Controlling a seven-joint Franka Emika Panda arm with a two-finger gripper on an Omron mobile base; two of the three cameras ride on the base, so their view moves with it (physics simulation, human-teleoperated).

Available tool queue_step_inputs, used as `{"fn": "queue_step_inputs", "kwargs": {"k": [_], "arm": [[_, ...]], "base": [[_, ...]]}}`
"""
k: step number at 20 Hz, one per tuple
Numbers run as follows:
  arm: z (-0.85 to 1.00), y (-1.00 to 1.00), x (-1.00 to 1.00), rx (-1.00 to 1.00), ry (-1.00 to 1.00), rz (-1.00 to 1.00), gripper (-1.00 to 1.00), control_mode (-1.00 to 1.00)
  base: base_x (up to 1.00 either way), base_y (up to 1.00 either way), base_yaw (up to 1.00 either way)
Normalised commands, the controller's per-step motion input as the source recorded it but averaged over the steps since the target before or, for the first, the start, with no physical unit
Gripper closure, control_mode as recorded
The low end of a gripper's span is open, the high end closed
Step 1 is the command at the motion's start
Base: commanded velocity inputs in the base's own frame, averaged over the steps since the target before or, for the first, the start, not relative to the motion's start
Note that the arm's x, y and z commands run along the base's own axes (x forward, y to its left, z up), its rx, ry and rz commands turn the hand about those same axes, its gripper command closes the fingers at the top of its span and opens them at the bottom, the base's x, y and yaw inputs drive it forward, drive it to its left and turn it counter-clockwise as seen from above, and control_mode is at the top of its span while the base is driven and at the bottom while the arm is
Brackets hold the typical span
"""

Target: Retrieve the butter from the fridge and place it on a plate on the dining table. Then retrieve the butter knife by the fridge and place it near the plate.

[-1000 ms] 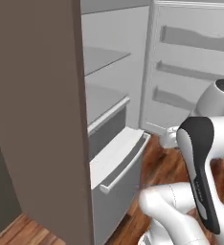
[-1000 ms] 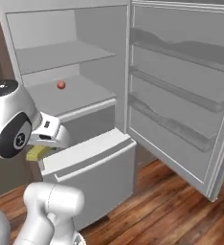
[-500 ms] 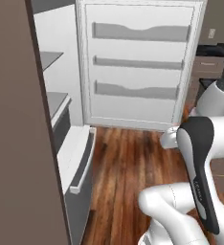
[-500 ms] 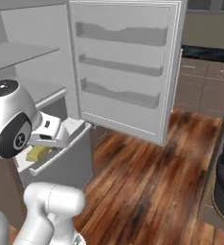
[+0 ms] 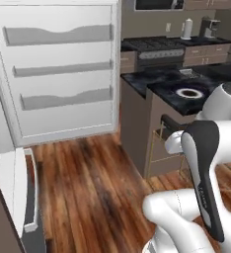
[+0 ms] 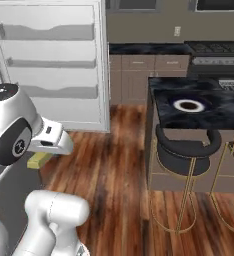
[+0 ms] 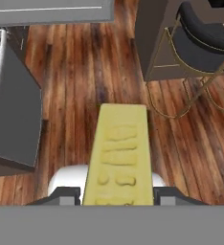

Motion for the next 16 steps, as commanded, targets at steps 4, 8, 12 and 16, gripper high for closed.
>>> {"fn": "queue_step_inputs", "kwargs": {"k": [4, 8, 12, 16], "arm": [[0.00, 0.00, 0.00, 0.00, 0.00, 0.00, 1.00, 1.00], [0.00, 0.00, 0.00, 0.00, 0.00, 0.00, 1.00, 1.00], [0.00, 0.00, 0.00, 0.00, 0.00, 0.00, 1.00, 1.00], [0.00, 0.00, 0.00, 0.00, 0.00, 0.00, 1.00, 1.00]], "base": [[0.19, -0.80, -0.34], [0.48, -0.99, -0.12], [0.25, -0.99, 0.03], [0.08, -0.71, 0.15]]}}
